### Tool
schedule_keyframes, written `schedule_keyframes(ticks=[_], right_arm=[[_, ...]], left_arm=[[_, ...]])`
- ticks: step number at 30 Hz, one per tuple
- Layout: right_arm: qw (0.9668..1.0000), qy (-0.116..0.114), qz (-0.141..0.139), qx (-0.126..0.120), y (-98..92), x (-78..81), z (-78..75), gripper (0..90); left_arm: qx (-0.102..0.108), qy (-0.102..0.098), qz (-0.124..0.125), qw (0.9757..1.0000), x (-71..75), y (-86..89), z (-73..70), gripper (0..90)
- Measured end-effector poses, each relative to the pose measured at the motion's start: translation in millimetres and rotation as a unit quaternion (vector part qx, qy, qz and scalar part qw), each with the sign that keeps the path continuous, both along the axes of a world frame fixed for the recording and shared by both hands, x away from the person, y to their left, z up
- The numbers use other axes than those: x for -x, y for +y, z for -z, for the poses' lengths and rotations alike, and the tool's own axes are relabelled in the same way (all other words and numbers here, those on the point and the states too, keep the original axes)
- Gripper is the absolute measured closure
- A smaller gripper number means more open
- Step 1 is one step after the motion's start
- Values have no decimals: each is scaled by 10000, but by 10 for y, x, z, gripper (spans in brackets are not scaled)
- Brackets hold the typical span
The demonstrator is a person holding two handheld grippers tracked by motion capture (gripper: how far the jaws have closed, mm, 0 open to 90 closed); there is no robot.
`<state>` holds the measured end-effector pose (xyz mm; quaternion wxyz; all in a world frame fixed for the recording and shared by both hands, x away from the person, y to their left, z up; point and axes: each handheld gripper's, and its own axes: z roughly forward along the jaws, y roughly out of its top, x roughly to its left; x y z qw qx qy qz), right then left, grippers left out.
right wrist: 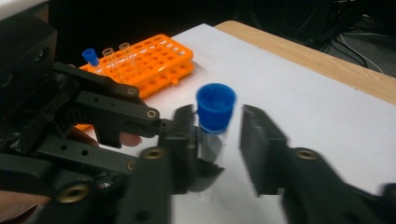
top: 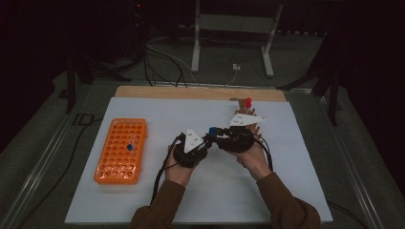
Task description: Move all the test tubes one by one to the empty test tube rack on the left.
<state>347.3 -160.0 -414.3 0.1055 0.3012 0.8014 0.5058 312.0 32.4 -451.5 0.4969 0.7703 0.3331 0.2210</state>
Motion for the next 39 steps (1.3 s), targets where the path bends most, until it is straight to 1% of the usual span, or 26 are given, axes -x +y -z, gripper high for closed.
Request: schedule_keyframes(ticks=[2,4,6,10,12,15,18,21,26,31,34,35,39], right_arm=[[10000,30,42,-68,-32,-10,-6,494],[9999,-10,147,-73,-62,-9,-10,386],[9997,-79,245,-59,-90,-7,-10,309],[9990,-236,379,94,-135,14,-2,220],[9986,-269,426,141,-160,22,6,175],[9981,-303,513,148,-202,33,16,140],[9979,-303,563,121,-249,31,30,78],[9974,-301,639,121,-295,31,53,51],[9963,-276,807,132,-392,47,113,3],[9948,-272,978,85,-517,75,140,3],[9942,-294,1032,104,-578,95,146,3],[9940,-278,1052,96,-595,103,147,3],[9932,-355,1099,124,-648,134,149,3]], left_arm=[[22,33,-60,10000,-11,26,-1,775],[46,61,-112,9999,-13,56,-3,776],[88,84,-157,9998,-11,95,-7,775],[108,98,-219,9997,6,191,-17,775],[141,112,-264,9995,13,244,-20,775],[187,118,-339,9992,27,334,-31,776],[213,112,-409,9989,48,435,-46,775],[274,117,-475,9984,71,546,-58,775],[263,104,-556,9981,113,714,-69,775],[248,91,-662,9975,173,881,-68,775],[267,106,-725,9970,209,985,-57,774],[244,107,-744,9969,223,1019,-54,775],[257,87,-825,9962,277,1157,-34,774]])
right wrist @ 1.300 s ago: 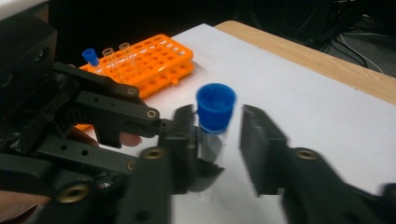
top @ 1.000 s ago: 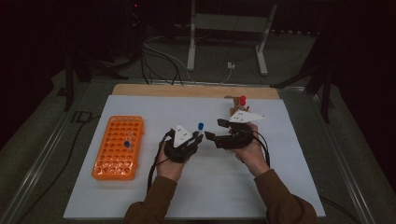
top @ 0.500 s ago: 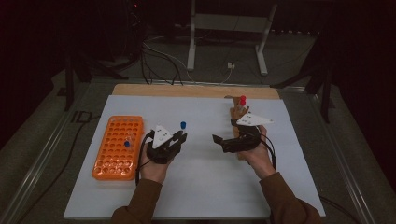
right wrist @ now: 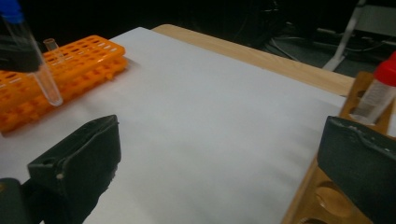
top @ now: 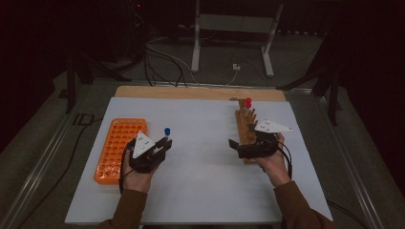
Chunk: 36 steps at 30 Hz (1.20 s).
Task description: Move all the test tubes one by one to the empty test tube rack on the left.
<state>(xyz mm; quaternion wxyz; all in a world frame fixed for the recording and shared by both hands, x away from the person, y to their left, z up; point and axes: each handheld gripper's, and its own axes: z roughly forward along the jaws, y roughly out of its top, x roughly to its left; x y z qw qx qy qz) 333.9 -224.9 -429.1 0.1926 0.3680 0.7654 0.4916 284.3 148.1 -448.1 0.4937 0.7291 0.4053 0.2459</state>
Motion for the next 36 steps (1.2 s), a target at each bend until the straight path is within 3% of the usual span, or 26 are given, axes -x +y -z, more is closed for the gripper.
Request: schedule_keyframes(ticks=[7,16,36], right_arm=[[9999,-87,70,85,-57,65,19,3],[9998,-107,157,-42,-157,96,16,3],[9996,-180,200,-107,-209,113,-9,3]], left_arm=[[24,-60,-170,9998,89,276,17,774],[15,-117,-541,9985,170,607,43,774],[-397,43,-785,9961,368,898,189,774]])
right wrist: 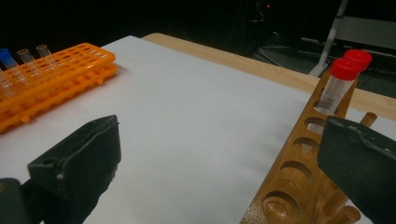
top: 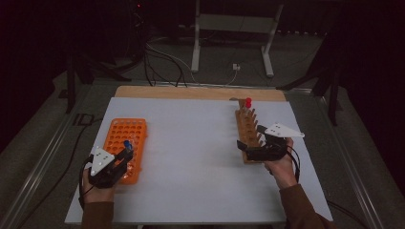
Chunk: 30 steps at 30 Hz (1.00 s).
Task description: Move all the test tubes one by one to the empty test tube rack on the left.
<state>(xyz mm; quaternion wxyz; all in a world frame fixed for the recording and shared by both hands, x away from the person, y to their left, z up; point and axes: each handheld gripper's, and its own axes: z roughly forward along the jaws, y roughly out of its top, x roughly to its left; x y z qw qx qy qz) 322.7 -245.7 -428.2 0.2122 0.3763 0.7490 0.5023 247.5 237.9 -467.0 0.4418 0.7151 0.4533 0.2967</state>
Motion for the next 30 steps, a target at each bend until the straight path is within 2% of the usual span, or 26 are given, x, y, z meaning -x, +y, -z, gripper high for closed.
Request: schedule_keyframes(ticks=[3,7,16,19,30], right_arm=[[10000,7,-5,9,8,0,3,3],[10000,15,-24,3,21,2,6,3],[10000,8,-41,0,30,2,10,3],[10000,8,-56,4,35,3,13,3],[9999,29,-92,26,57,0,23,3]], left_arm=[[-82,144,12,9999,11,16,40,774],[-317,376,37,9988,-4,-7,94,774],[-485,727,-1,9962,-62,-46,151,778],[-597,853,-23,9946,-79,-67,181,779],[-493,930,-85,9944,-88,-64,180,770]])
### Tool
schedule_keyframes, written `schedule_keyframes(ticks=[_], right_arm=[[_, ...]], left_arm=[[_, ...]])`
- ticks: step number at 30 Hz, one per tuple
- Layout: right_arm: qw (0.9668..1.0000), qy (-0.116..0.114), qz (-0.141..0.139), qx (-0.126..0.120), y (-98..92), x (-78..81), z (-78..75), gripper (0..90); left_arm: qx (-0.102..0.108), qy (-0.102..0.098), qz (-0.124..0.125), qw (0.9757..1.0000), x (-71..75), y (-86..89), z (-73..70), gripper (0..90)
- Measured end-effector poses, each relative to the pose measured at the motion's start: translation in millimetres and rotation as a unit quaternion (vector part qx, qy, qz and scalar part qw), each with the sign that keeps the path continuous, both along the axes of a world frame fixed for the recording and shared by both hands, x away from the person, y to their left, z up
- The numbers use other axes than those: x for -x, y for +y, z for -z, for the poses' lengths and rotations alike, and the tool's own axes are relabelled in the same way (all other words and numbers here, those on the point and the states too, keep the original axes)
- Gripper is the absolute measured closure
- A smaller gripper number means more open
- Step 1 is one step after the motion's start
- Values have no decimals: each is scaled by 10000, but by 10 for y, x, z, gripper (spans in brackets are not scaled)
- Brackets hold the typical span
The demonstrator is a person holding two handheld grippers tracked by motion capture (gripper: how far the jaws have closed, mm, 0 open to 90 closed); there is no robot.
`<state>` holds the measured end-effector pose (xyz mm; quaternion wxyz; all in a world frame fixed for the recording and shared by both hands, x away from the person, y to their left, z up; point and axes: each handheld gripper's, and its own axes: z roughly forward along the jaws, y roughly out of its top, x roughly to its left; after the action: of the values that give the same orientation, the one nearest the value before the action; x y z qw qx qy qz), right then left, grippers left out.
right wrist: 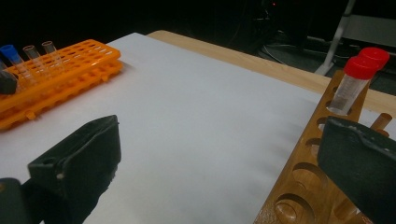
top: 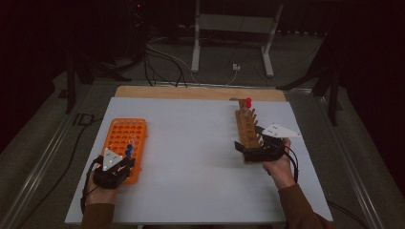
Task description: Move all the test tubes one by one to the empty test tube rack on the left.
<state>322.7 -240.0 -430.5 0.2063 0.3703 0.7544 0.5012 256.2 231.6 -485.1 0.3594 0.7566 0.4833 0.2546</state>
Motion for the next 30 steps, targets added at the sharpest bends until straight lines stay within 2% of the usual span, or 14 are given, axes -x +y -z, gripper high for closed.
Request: schedule_keyframes(ticks=[3,7,11,13,20,22,24,27,30], right_arm=[[10000,-7,-3,-13,-7,-3,-2,3],[10000,3,5,-14,-13,-6,-4,4],[10000,-4,16,2,-21,-13,-8,3],[10000,-10,21,31,-28,-19,-13,3],[9999,-27,102,42,-89,-58,-36,4],[9999,-27,134,61,-105,-82,-42,4],[9998,-25,172,96,-117,-108,-52,4],[9996,-1,258,89,-141,-161,-73,4],[9994,9,333,50,-155,-226,-106,4]], left_arm=[[61,11,1,10000,9,8,-3,713],[173,-126,48,9998,40,-2,-63,639],[460,-262,161,9985,68,26,-111,579],[541,-297,141,9980,78,45,-122,540],[809,-739,-4,9940,120,87,-290,439],[793,-841,-37,9933,115,79,-348,392],[786,-964,-81,9922,103,50,-403,363],[843,-1099,-142,9903,53,-25,-476,259],[903,-1154,-128,9891,-20,-133,-525,184]])
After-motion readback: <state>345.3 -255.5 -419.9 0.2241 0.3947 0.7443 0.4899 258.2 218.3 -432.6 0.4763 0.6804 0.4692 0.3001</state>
